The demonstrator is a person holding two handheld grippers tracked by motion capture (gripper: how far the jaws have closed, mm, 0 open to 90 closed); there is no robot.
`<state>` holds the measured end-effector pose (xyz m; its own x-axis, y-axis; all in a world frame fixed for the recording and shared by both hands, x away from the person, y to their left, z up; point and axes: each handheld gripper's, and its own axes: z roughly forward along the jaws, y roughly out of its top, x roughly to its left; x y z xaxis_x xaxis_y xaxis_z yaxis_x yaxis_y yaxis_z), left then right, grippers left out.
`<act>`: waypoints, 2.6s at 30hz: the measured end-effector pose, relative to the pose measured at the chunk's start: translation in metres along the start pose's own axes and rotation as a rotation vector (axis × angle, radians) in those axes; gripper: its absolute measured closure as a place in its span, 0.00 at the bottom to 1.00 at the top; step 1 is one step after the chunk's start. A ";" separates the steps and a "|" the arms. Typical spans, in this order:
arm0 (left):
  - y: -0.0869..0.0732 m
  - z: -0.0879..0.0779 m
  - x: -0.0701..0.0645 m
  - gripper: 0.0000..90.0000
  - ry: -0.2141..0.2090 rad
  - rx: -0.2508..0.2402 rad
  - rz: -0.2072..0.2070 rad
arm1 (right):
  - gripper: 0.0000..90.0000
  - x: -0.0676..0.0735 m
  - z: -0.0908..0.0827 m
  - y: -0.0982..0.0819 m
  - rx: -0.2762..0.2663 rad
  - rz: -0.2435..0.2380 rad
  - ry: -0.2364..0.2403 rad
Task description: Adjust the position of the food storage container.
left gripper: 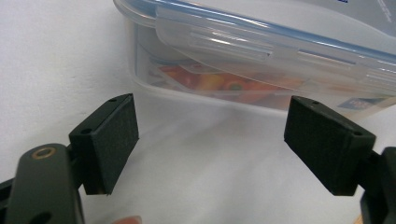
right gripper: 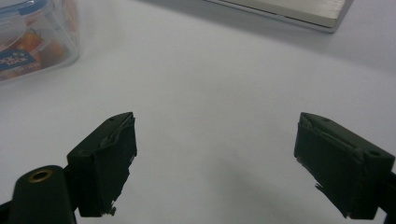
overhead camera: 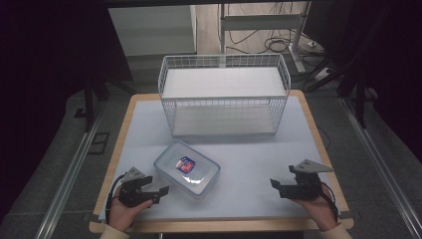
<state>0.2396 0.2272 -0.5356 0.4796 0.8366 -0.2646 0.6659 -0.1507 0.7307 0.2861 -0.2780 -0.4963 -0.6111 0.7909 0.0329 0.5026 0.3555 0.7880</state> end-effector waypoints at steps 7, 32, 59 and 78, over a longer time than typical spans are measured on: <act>0.000 0.000 0.003 0.21 0.006 -0.003 -0.010 | 0.16 -0.004 0.002 -0.002 0.011 0.001 0.005; 0.000 -0.011 -0.041 0.99 -0.125 0.007 0.105 | 0.17 -0.007 0.005 -0.007 0.056 -0.013 -0.021; 0.008 0.028 -0.091 1.00 -0.207 0.103 0.255 | 0.17 -0.007 0.007 -0.008 0.072 0.009 -0.022; 0.025 0.050 -0.100 1.00 -0.234 0.107 0.249 | 0.18 -0.006 0.009 -0.009 0.082 0.005 -0.018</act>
<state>0.2374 0.1132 -0.5223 0.7444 0.6260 -0.2324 0.5619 -0.3993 0.7244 0.2906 -0.2819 -0.5094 -0.5975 0.8015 0.0253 0.5547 0.3903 0.7348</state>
